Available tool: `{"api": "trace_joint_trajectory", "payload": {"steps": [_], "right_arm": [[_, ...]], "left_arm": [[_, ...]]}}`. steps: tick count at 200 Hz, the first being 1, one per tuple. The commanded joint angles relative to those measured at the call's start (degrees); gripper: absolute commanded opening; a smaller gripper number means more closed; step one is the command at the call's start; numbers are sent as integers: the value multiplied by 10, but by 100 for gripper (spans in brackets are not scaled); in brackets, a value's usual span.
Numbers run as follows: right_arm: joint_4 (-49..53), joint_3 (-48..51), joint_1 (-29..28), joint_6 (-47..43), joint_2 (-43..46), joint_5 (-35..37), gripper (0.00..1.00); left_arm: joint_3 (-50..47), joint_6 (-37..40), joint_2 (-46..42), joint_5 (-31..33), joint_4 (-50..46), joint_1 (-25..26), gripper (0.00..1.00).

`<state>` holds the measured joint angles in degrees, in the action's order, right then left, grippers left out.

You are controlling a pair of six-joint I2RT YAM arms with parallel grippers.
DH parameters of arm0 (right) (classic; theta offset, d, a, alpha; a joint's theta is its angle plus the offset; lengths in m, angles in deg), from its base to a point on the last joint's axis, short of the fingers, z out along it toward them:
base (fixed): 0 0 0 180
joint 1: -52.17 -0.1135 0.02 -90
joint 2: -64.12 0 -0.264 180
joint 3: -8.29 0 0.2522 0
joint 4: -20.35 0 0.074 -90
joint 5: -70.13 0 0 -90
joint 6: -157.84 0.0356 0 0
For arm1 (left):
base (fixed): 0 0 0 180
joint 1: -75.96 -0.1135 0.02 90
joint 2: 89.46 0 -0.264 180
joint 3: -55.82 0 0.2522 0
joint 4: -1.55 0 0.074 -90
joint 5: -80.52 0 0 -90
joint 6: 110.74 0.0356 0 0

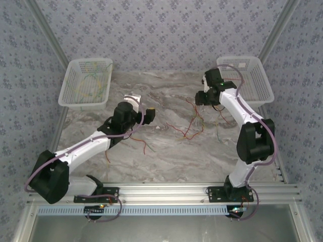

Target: Untangle the cables

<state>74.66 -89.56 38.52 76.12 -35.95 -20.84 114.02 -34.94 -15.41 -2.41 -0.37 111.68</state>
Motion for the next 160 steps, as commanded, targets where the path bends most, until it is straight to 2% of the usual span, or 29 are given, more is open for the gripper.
{"api": "trace_joint_trajectory", "payload": {"steps": [1, 24, 52, 63, 70, 89, 98, 115, 160], "right_arm": [[16, 80, -42, -26, 15, -59, 70], [-8, 144, -61, -31, 25, -20, 80], [-32, 173, -68, -44, 8, 59, 81], [-40, 171, -71, -54, -5, 60, 77], [-40, 167, -71, -54, -16, 53, 71], [-32, 140, -74, -51, -40, 24, 41], [-31, 136, -81, -51, -41, 21, 21], [-11, 120, -95, -53, -26, 13, 1], [33, 70, -118, -40, 83, -85, 0]], "left_arm": [[9, 3, -6, -20, 10, 1, 96], [1, 12, -5, -19, 12, 0, 96], [4, 21, 11, -27, 18, 0, 96], [10, 22, 17, -32, 17, 0, 96], [12, 20, 20, -34, 17, 0, 96], [13, 18, 23, -28, 19, 0, 96], [12, 19, 21, -27, 20, 0, 96], [6, 18, 13, -20, 20, 0, 96], [-25, 12, -30, -9, 44, -14, 96]]}}
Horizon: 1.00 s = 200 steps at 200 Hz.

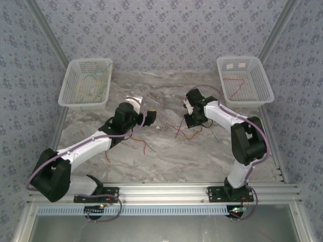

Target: Untangle the cables

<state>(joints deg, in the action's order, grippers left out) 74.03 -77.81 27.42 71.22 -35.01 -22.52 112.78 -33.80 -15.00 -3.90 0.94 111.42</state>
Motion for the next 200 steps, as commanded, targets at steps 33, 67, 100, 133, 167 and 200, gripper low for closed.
{"api": "trace_joint_trajectory", "payload": {"steps": [33, 67, 100, 133, 167, 200], "right_arm": [[66, -83, -7, 15, 128, -98, 0], [87, -109, -6, 14, 160, -89, 0], [88, -115, -22, 5, 168, -118, 0], [77, -109, -44, -6, 183, -144, 0], [58, -103, -50, -5, 198, -173, 0], [31, -93, -51, 6, 209, -234, 0]], "left_arm": [[-31, -3, -61, -43, 62, -29, 95], [-25, 16, -75, -125, 69, -31, 96], [-3, 14, -83, -214, 76, -31, 98], [31, 20, -50, -293, 82, -27, 99], [85, 30, 20, -330, 63, -7, 99], [126, 25, 99, -318, 71, 16, 99]]}}
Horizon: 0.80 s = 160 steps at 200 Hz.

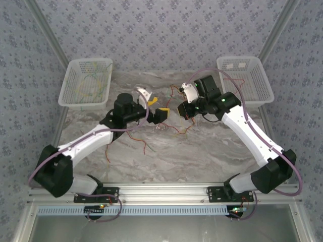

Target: Untangle the cables

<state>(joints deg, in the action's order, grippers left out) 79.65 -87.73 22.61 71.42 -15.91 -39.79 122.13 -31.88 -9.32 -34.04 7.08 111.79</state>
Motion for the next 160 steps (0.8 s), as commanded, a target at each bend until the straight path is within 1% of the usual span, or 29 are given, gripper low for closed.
{"api": "trace_joint_trajectory", "payload": {"steps": [1, 6, 11, 15, 26, 40, 45, 50, 55, 72, 79, 98, 115, 134, 160], "right_arm": [[-26, 7, -3, 4, 19, -62, 0], [-29, 9, -4, 6, 22, -67, 0], [-33, 12, -3, 6, 24, -72, 0], [-35, 14, -3, 8, 26, -73, 0], [-36, 17, -4, 9, 30, -70, 0], [-30, 17, 0, 6, 32, -64, 0], [-28, 18, 3, 8, 32, -61, 0], [-27, 19, 6, 11, 32, -55, 0], [-26, 19, 10, 16, 33, -44, 0], [-18, 14, 37, 47, 36, 18, 0], [-17, 14, 54, 59, 40, 30, 0], [-28, 23, 114, 94, 61, 40, 0], [-49, 36, 174, 120, 81, 19, 0], [-63, 46, 228, 145, 99, 15, 0], [-70, 58, 291, 177, 114, 30, 0]], "left_arm": [[33, 6, 45, -16, 10, 12, 99], [37, 3, 56, -21, 13, 13, 99], [40, 4, 65, -28, 16, 12, 90], [43, 6, 71, -33, 19, 13, 82], [44, 2, 82, -31, 27, 13, 66], [40, 3, 81, -7, 31, 13, 26], [37, 4, 77, 6, 30, 13, 17], [34, 5, 72, 18, 26, 12, 11], [32, 6, 65, 31, 21, 12, 0], [6, 9, 23, 49, 21, 5, 0], [-8, 10, 2, 53, 25, 2, 0], [-33, 12, -56, 61, 12, -20, 0], [-44, 20, -100, 72, -24, -48, 0], [-50, 17, -135, 73, -62, -92, 0], [-65, -1, -175, 52, -68, -153, 0]]}}
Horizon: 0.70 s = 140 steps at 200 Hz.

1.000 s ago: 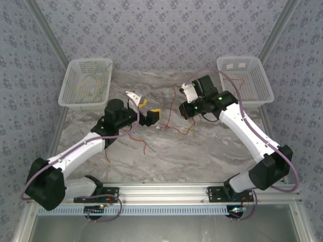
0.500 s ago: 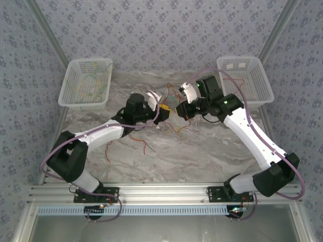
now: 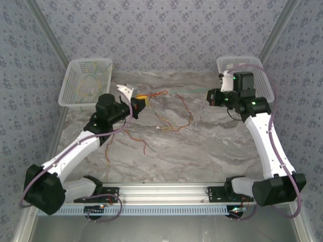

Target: Untangle the cables

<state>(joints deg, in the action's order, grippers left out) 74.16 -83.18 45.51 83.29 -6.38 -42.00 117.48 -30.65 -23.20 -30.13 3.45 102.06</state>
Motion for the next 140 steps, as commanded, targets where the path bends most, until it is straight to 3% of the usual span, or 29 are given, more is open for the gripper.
{"api": "trace_joint_trajectory", "payload": {"steps": [1, 63, 92, 122, 140], "right_arm": [[-16, 13, 64, 59, 20, 53, 0], [-43, 64, 215, 126, 42, 51, 0], [-42, 72, 248, 138, 48, 64, 0], [-38, 66, 254, 127, 46, 56, 0], [-15, 61, 280, 126, 48, 68, 0]], "left_arm": [[-20, -14, -38, 13, -32, -58, 0], [-59, -54, -117, 76, -11, -159, 0], [-69, -91, -138, 144, -24, -202, 0], [-54, -100, -118, 109, -40, -230, 0], [-33, -94, -103, 141, -83, -231, 0]]}}
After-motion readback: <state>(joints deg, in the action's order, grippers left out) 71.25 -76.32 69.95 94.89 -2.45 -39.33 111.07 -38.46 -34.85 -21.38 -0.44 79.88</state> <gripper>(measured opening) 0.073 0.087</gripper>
